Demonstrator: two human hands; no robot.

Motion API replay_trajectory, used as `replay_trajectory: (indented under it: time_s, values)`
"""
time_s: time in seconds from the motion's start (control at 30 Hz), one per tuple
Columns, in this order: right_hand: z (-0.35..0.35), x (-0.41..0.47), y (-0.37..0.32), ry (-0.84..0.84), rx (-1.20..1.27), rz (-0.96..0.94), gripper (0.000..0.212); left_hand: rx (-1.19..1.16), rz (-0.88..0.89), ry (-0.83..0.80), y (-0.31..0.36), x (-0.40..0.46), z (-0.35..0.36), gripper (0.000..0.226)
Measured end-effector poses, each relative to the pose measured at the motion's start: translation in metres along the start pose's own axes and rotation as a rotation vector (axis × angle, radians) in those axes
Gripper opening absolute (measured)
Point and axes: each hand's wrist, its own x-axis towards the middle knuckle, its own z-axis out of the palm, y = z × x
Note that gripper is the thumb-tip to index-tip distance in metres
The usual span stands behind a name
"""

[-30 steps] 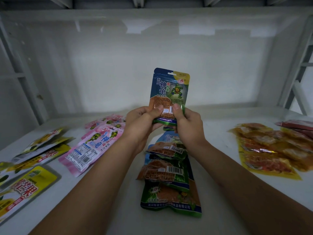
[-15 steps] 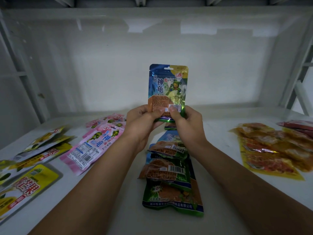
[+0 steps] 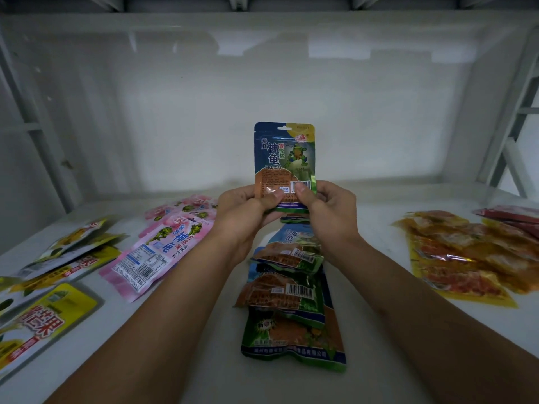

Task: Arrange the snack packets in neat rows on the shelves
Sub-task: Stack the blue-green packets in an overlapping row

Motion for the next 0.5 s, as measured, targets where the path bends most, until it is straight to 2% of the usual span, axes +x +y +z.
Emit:
replay_trajectory:
  time_s: [0.3, 0.5]
  values:
    - [0.0007, 0.0036, 0.0051, -0.008, -0.076, -0.073, 0.011, -0.027, -0.046, 0.017, -0.0057, 0.0008, 0.0029, 0.017]
    - [0.001, 0.0009, 0.0004, -0.082, -0.02, 0.015, 0.007, 0.05, -0.014, 0.048, -0.0054, 0.002, -0.0002, 0.019]
